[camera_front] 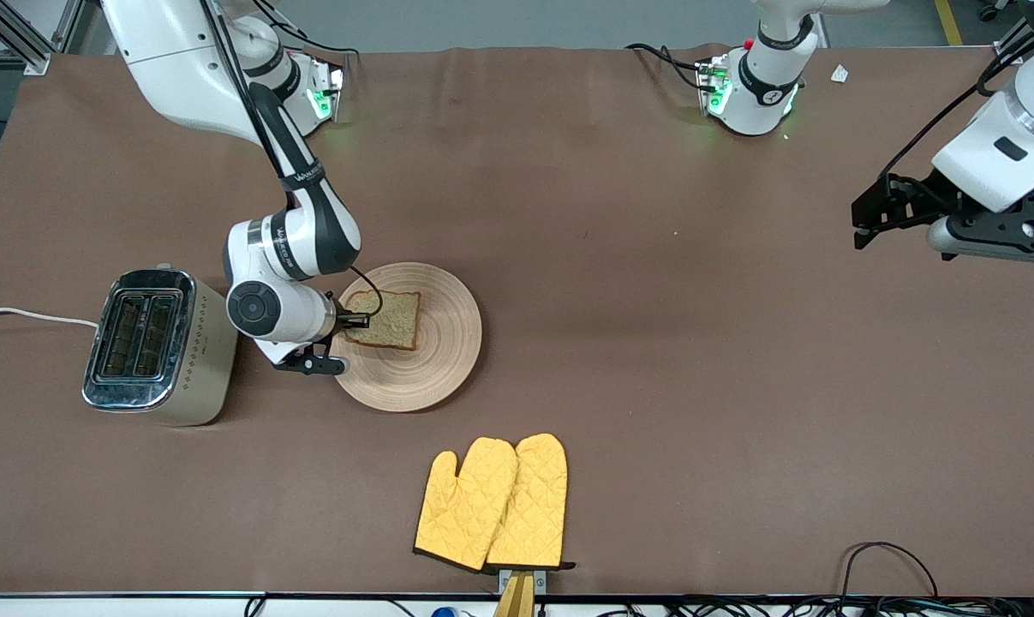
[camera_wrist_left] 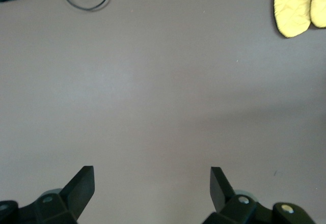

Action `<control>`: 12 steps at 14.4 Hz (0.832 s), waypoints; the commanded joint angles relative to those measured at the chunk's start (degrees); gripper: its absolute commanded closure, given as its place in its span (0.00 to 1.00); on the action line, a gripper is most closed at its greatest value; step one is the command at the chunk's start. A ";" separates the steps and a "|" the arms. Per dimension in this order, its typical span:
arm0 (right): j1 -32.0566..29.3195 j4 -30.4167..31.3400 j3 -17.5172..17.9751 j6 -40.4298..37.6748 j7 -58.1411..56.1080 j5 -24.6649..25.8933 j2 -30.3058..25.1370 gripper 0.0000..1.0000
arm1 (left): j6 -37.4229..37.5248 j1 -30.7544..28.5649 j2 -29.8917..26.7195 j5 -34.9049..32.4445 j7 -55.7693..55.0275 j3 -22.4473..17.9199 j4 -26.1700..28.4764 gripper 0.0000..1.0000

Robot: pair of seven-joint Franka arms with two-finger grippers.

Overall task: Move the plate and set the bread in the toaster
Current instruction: 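Grasp the bread slice with the right gripper and lift it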

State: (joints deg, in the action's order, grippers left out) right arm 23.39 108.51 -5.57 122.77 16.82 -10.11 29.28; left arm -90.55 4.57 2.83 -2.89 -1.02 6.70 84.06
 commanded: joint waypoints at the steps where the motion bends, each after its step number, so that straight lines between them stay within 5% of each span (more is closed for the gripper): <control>1: 0.34 0.82 -0.14 1.50 0.76 0.62 0.34 0.60 | -2.17 -2.36 -5.81 -0.46 -3.19 0.76 7.60 0.00; 6: 0.52 0.48 -0.14 0.11 0.15 0.88 0.25 0.99 | -3.31 -5.89 -7.93 0.60 -3.64 2.26 11.66 0.00; 10: -0.98 -8.03 -0.49 -10.95 -0.12 1.41 0.25 1.00 | -4.98 -5.71 -8.37 0.60 -4.16 2.26 12.01 0.00; 12: -0.98 -13.73 -0.58 -18.32 -0.03 5.95 0.07 1.00 | -5.25 -5.71 -8.28 2.26 -6.61 2.26 11.75 0.00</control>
State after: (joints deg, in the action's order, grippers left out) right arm 23.10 100.49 -6.46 110.92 16.65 -8.12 29.45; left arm -94.62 -0.55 -3.64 -2.38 -5.49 8.41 94.23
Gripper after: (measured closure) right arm 0.960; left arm 0.000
